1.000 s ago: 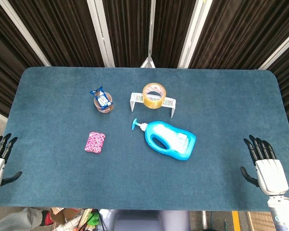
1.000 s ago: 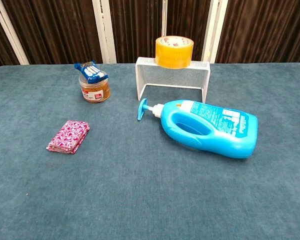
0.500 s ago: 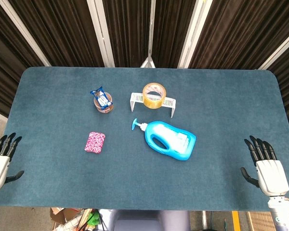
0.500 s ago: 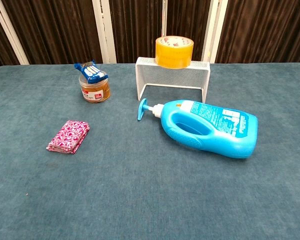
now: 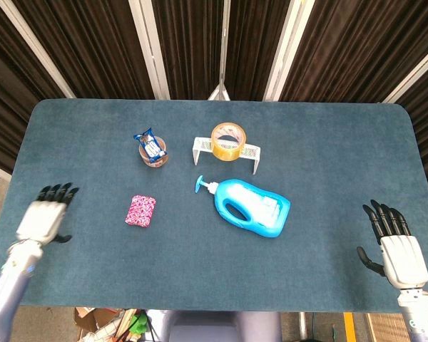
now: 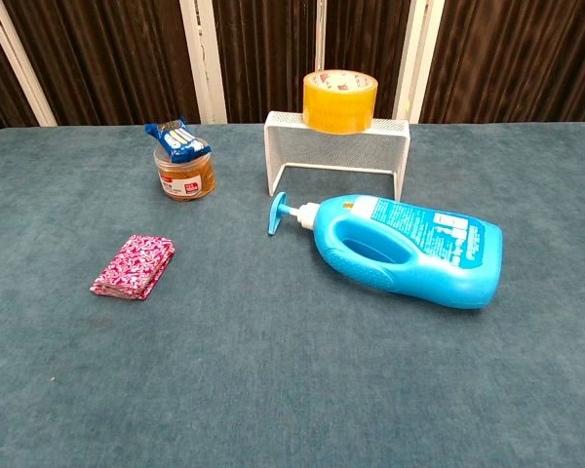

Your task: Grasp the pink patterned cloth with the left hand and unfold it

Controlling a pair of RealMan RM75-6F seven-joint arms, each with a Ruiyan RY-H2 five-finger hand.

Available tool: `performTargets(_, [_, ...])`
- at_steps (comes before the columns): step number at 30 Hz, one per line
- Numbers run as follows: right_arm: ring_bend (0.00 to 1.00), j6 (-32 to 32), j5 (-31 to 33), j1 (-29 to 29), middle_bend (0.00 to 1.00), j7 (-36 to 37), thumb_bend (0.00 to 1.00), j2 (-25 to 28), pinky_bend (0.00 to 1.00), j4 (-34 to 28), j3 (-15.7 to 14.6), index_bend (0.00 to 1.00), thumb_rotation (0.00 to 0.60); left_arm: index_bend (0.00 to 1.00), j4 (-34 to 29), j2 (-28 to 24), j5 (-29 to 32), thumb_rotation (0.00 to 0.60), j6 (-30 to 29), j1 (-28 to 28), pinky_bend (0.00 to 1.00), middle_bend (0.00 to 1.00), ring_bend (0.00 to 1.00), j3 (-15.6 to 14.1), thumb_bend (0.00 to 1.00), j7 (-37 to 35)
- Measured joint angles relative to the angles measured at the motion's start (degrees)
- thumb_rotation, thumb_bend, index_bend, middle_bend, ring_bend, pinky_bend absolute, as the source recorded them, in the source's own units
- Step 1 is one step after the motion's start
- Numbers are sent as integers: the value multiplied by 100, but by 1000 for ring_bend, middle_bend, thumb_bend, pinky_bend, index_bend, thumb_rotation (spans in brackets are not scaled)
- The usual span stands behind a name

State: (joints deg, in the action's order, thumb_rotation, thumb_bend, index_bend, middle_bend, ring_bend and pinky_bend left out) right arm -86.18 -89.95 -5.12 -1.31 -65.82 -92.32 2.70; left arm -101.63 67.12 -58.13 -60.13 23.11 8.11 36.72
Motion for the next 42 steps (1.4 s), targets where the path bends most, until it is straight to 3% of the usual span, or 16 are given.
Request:
performTargets(11, [0, 24, -12, -5, 0, 91, 363, 27, 87, -23, -17, 0, 600, 51, 377, 1094, 1700, 600, 252, 1239, 0, 0, 0, 162, 174, 1524])
performTargets(19, [0, 47, -6, -12, 0, 151, 363, 49, 87, -44, -22, 0, 600, 55, 691, 1656, 2409, 600, 237, 1839, 0, 0, 0, 170, 177, 1953])
performTargets(25, [0, 48, 7, -12, 0, 195, 363, 62, 87, -51, -16, 0, 600, 107, 1037, 2082, 2821, 600, 247, 2232, 0, 0, 0, 143, 236, 2149])
performTargets(29, [0, 50, 7, -15, 0, 213, 363, 66, 87, -51, -14, 0, 600, 193, 1200, 2292, 2968, 600, 238, 2419, 0, 0, 0, 95, 288, 2185])
performTargets(36, [0, 32, -10, -12, 0, 241, 363, 70, 87, -50, -14, 0, 600, 498, 1298, 2419, 2998, 600, 171, 2523, 0, 0, 0, 5, 429, 2065])
performTargets(42, [0, 12, -23, -5, 0, 237, 363, 60, 87, -42, -17, 0, 600, 535, 1269, 2397, 2696, 600, 57, 2484, 0, 0, 0, -33, 450, 1733])
